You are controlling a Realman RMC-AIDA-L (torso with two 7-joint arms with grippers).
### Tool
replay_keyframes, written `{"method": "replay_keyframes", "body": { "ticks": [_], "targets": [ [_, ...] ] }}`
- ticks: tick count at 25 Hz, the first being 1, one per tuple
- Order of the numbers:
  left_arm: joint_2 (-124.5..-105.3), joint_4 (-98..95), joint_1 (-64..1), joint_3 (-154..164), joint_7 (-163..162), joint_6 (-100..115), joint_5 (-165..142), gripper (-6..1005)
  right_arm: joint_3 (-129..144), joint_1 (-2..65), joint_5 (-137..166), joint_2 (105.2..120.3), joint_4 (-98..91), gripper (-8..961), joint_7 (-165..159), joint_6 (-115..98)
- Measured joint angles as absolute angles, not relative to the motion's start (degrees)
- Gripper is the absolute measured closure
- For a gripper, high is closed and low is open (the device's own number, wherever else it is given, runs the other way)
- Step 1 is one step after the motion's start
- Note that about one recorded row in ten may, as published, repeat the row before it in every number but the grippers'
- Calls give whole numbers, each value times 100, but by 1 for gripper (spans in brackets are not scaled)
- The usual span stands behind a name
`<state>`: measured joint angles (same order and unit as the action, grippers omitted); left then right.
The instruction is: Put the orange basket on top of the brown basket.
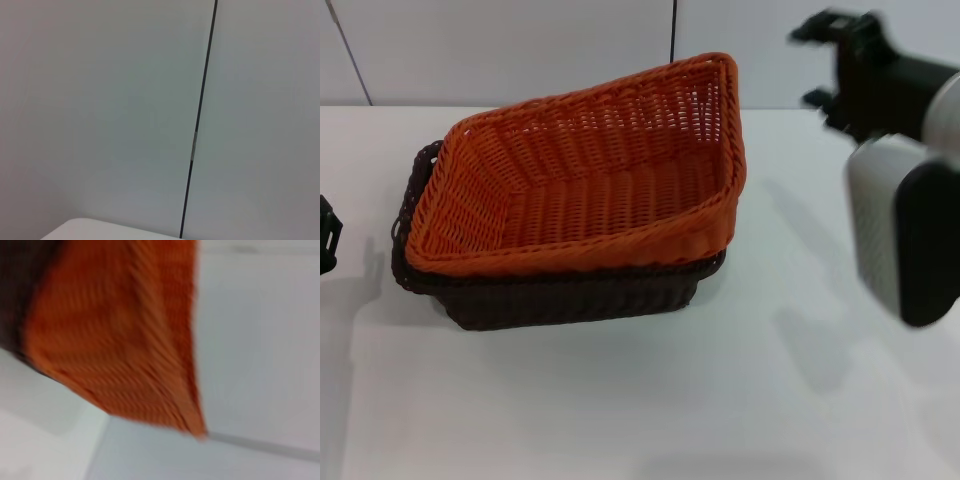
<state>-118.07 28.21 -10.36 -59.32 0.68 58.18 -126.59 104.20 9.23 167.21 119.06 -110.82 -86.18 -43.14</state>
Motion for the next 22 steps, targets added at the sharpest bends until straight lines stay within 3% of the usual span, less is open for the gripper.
{"method": "replay_keyframes", "body": {
  "ticks": [6,14,22],
  "targets": [
    [-11808,2804,-1038,-5944,86,5871,-12659,289,9896,221,16700,11962,-10313,328,-10489,-2465],
    [-11805,2590,-1075,-5993,88,5984,-12657,289,9676,-574,15219,11933,-7721,328,-14873,1642],
    [-11803,2503,-1082,-5959,83,6085,-12655,289,10848,-545,12923,11929,-5551,328,-16258,5637]
  ]
}}
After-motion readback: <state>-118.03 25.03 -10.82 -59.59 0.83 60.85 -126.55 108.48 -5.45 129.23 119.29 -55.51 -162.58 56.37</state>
